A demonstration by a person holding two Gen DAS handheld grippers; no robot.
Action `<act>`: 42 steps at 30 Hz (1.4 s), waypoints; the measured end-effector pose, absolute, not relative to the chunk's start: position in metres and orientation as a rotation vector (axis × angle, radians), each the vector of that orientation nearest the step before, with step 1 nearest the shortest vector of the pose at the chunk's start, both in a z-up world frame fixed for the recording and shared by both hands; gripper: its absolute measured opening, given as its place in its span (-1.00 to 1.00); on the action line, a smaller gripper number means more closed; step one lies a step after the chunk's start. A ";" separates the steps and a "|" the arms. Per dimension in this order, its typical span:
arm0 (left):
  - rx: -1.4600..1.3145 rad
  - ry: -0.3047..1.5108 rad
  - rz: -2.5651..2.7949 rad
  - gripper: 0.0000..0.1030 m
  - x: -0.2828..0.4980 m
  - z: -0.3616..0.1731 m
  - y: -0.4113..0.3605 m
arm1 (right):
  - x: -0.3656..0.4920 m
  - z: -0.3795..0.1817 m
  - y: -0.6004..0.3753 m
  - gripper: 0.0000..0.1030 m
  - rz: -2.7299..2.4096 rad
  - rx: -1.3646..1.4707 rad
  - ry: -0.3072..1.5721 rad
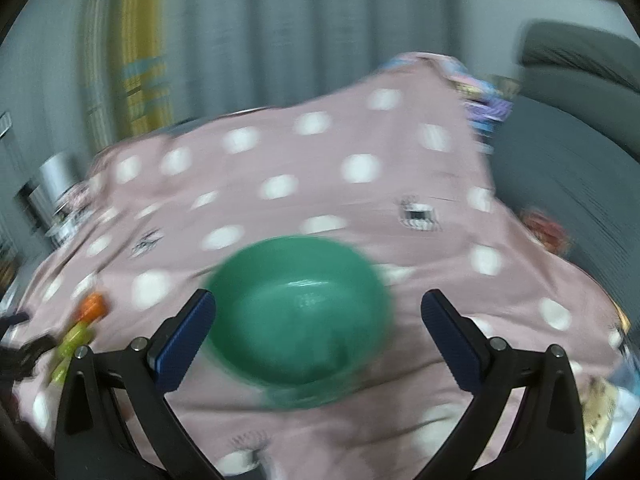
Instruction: Organize fruits
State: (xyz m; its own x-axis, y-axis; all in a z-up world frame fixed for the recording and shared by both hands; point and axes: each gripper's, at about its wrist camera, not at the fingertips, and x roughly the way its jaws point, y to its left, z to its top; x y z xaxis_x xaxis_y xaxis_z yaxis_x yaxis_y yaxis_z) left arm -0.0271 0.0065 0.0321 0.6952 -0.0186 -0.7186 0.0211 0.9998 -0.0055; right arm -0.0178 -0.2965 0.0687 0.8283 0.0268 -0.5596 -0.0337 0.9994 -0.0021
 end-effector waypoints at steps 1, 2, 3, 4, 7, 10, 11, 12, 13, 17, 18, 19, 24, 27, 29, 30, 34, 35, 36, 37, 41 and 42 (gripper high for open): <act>-0.001 0.799 -0.021 0.98 -0.029 0.033 0.008 | -0.022 0.069 -0.280 1.00 0.090 -0.042 0.609; -0.004 0.797 -0.019 0.98 -0.030 0.033 0.010 | -0.028 0.068 -0.267 1.00 0.149 -0.069 0.619; -0.007 0.795 -0.017 0.98 -0.032 0.034 0.011 | -0.029 0.065 -0.254 1.00 0.196 -0.083 0.635; -0.010 0.793 -0.017 0.98 -0.033 0.034 0.013 | -0.033 0.060 -0.238 1.00 0.261 -0.095 0.660; -0.020 0.789 -0.014 0.98 -0.038 0.034 0.017 | -0.033 0.060 -0.200 1.00 0.378 -0.106 0.717; -0.020 0.789 -0.014 0.98 -0.041 0.034 0.021 | -0.037 0.045 -0.164 1.00 0.453 -0.138 0.748; -0.018 0.790 -0.015 0.98 -0.042 0.033 0.022 | -0.041 0.038 -0.151 1.00 0.456 -0.147 0.749; -0.018 0.791 -0.015 0.98 -0.043 0.034 0.023 | -0.041 0.036 -0.144 1.00 0.469 -0.160 0.760; -0.016 0.790 -0.015 0.98 -0.044 0.034 0.025 | -0.042 0.031 -0.137 1.00 0.478 -0.172 0.771; -0.014 0.790 0.000 0.98 -0.046 0.034 0.031 | -0.041 0.026 -0.133 1.00 0.505 -0.191 0.791; -0.024 0.793 -0.005 0.98 -0.046 0.034 0.034 | -0.039 0.027 -0.134 1.00 0.513 -0.181 0.799; -0.032 0.796 -0.007 0.98 -0.046 0.034 0.036 | -0.039 0.026 -0.133 1.00 0.524 -0.175 0.805; -0.026 0.793 -0.001 0.98 -0.045 0.034 0.038 | -0.041 0.026 -0.124 1.00 0.517 -0.200 0.803; -0.022 0.793 0.000 0.98 -0.045 0.034 0.038 | -0.039 0.027 -0.120 1.00 0.512 -0.194 0.804; -0.019 0.797 -0.003 0.98 -0.045 0.034 0.039 | -0.039 0.026 -0.120 1.00 0.509 -0.192 0.810; -0.019 0.799 -0.005 0.98 -0.044 0.033 0.039 | -0.039 0.025 -0.119 1.00 0.509 -0.191 0.815; -0.016 0.807 -0.012 0.98 -0.042 0.031 0.039 | -0.036 0.022 -0.118 1.00 0.506 -0.190 0.830; -0.016 0.808 -0.013 0.98 -0.041 0.031 0.039 | -0.036 0.022 -0.117 1.00 0.506 -0.189 0.832; -0.015 0.808 -0.014 0.98 -0.041 0.031 0.039 | -0.035 0.022 -0.117 1.00 0.507 -0.187 0.834; -0.016 0.809 -0.014 0.98 -0.041 0.031 0.039 | -0.035 0.021 -0.117 1.00 0.507 -0.188 0.837; -0.020 0.818 -0.019 0.98 -0.040 0.028 0.038 | -0.033 0.020 -0.116 1.00 0.508 -0.184 0.847; -0.022 0.821 -0.022 0.98 -0.039 0.027 0.037 | -0.032 0.019 -0.116 0.99 0.507 -0.183 0.850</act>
State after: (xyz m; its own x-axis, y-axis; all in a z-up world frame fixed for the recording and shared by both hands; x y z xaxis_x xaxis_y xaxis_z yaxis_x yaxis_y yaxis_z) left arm -0.0392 0.0374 0.0269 0.6811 -0.0283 -0.7316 0.0114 0.9995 -0.0280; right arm -0.0323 -0.1163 0.0186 0.5506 0.3540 -0.7560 -0.4969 0.8667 0.0439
